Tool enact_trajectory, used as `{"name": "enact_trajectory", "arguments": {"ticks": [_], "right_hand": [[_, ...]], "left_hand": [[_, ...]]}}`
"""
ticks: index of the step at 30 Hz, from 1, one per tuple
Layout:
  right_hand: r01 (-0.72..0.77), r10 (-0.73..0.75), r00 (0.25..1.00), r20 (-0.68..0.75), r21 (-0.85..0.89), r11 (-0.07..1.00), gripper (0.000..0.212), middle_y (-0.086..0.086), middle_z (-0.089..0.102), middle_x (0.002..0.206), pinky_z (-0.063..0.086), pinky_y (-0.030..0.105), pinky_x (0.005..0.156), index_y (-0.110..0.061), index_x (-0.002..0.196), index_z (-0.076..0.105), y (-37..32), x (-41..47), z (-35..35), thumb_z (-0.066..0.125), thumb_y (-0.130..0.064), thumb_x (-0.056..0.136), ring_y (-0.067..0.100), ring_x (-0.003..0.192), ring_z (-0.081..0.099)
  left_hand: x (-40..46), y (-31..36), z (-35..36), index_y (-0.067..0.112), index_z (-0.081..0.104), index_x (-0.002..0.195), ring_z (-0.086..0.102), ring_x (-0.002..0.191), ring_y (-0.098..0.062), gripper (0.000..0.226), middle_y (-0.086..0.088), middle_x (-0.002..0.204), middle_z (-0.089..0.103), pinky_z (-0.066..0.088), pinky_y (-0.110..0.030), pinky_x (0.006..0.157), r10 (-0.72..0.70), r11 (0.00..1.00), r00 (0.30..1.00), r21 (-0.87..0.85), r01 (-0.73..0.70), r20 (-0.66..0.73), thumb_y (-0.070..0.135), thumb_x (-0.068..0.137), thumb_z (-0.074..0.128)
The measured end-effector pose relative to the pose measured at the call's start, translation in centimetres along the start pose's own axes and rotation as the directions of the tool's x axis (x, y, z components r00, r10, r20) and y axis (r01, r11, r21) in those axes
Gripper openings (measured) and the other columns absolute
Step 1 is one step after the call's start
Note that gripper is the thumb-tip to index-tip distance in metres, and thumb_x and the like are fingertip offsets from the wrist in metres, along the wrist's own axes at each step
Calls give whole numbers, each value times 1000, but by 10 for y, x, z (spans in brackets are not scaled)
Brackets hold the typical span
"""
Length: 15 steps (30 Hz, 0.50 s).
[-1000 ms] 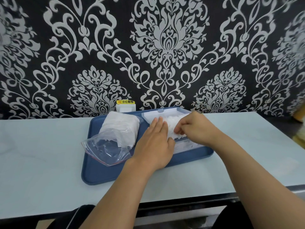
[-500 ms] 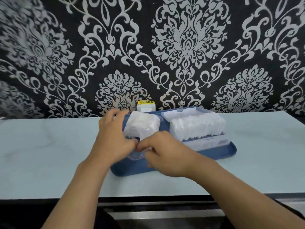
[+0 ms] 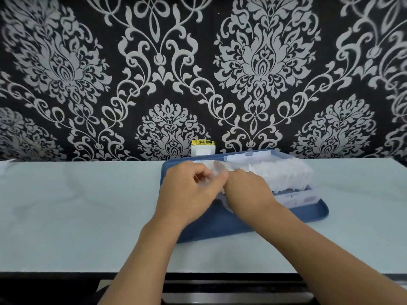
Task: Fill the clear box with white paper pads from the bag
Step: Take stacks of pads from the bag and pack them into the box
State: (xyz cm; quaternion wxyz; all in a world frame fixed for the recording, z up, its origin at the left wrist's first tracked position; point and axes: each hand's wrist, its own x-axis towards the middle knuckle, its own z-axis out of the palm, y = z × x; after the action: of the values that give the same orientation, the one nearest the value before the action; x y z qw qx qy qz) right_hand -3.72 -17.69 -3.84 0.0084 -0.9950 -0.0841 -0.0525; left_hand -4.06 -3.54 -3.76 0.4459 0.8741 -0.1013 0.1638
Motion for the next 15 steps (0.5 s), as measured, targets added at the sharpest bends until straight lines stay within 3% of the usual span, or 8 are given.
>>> {"name": "enact_trajectory", "arguments": {"ticks": [2, 3, 4, 6, 8, 10, 12, 15], "right_hand": [[6, -6, 1000, -5, -30, 1000, 25, 9, 63, 111, 37, 31, 67, -13, 117, 59, 0, 4, 2, 52, -23, 95, 29, 87, 58], [9, -9, 1000, 0, -39, 999, 24, 8, 62, 109, 37, 31, 66, -14, 115, 59, -1, 4, 2, 53, -22, 93, 28, 81, 52], [10, -10, 1000, 9, -34, 999, 26, 8, 61, 106, 37, 31, 65, -15, 116, 58, -2, 5, 1, 55, -22, 91, 26, 77, 47], [22, -21, 1000, 20, -16, 1000, 38, 4, 53, 90, 36, 31, 62, -18, 122, 52, -1, 6, 1, 62, -21, 85, 25, 74, 43], [38, -37, 999, 13, -35, 999, 43, -2, 35, 74, 36, 31, 62, -19, 123, 51, 0, 7, 1, 63, -17, 82, 26, 73, 43], [45, -45, 999, 3, -32, 998, 40, -4, 29, 68, 39, 30, 62, -18, 117, 54, 1, 7, 0, 64, -17, 79, 26, 73, 47], [59, -59, 998, -9, -12, 998, 34, -5, 37, 71, 41, 29, 64, -19, 109, 57, 0, 6, -1, 69, -24, 77, 28, 80, 58], [69, -68, 997, -29, 10, 998, 26, 2, 53, 86, 41, 28, 67, -22, 103, 57, 0, 3, -5, 68, -31, 82, 29, 92, 64]], "left_hand": [[14, -11, -2, 34, 72, 101, 57, 105, -3, 32, 13, 112, 63, 47, -31, 96, -62, 993, 998, -101, 64, 27, 47, 76, 58], [21, -18, -3, 35, 64, 124, 48, 123, -6, 48, 12, 131, 54, 40, -33, 108, -110, 990, 991, -78, 116, 80, 40, 77, 58], [26, -24, -3, 34, 50, 142, 38, 135, -9, 64, 11, 146, 43, 32, -34, 114, -158, 987, 974, -17, 163, 160, 33, 79, 60], [30, -29, 1, 30, 27, 157, 25, 146, -13, 85, 7, 160, 28, 24, -32, 118, -225, 974, 917, 110, 200, 329, 25, 82, 67], [31, -31, 8, 26, 29, 156, 34, 141, -16, 84, 4, 157, 34, 30, -28, 111, -235, 971, 889, 142, 193, 394, 25, 83, 71], [30, -29, 8, 24, 42, 148, 47, 125, -15, 70, 5, 141, 47, 36, -25, 98, -208, 976, 909, 133, 171, 361, 22, 84, 71], [30, -26, 5, 21, 53, 137, 53, 118, -17, 56, 8, 125, 52, 43, -31, 99, -203, 976, 919, 146, 161, 338, 19, 84, 70], [29, -26, 0, 21, 59, 128, 58, 112, -19, 47, 6, 121, 60, 47, -42, 101, -211, 974, 914, 150, 168, 345, 19, 83, 70]]}}
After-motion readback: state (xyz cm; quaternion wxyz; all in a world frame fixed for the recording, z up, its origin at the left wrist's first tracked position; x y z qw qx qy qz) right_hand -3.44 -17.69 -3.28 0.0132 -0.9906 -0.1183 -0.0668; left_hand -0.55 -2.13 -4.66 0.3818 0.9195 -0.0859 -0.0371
